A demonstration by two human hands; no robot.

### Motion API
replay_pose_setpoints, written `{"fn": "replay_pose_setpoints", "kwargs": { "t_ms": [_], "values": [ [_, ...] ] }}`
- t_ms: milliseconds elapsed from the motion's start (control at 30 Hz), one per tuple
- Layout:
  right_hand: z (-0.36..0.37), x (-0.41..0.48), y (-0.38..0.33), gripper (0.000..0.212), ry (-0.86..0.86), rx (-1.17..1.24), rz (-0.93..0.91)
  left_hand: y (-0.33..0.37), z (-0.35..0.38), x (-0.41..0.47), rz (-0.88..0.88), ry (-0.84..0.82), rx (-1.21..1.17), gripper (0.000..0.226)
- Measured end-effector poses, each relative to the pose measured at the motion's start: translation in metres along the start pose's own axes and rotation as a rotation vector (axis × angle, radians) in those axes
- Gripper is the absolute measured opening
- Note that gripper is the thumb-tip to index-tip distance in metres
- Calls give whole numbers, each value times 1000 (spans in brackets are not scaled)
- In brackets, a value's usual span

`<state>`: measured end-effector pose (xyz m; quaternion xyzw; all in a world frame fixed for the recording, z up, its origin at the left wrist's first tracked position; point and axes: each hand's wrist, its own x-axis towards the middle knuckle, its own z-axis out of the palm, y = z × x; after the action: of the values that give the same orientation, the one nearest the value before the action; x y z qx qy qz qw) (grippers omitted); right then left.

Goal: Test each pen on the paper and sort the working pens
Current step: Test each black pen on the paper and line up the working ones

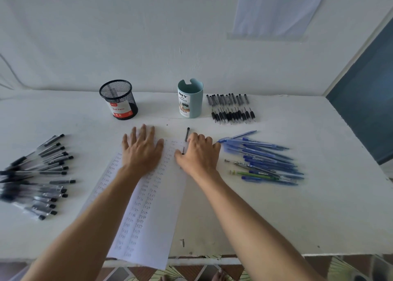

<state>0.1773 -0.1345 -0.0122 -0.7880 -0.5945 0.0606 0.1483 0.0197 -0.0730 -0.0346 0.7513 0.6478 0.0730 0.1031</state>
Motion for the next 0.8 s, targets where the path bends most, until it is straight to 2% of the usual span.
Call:
{"fn": "replay_pose_setpoints", "kwargs": {
  "t_ms": [133, 267, 433, 567, 800],
  "values": [
    [-2, 6, 6, 26, -2, 31, 12, -3, 2, 2, 5, -9, 15, 64],
    [-11, 9, 21, 22, 11, 206, 74, -3, 2, 1, 9, 16, 23, 64],
    [-27, 35, 51, 20, 164, 368, 195, -2, 2, 0, 18, 23, 42, 65],
    [-39, 72, 71, 21, 221, 362, 301, -1, 2, 0, 19, 34, 47, 64],
    [-39, 117, 85, 24, 215, 237, 366, -1, 1, 0, 23, 40, 39, 64]
  ]
}}
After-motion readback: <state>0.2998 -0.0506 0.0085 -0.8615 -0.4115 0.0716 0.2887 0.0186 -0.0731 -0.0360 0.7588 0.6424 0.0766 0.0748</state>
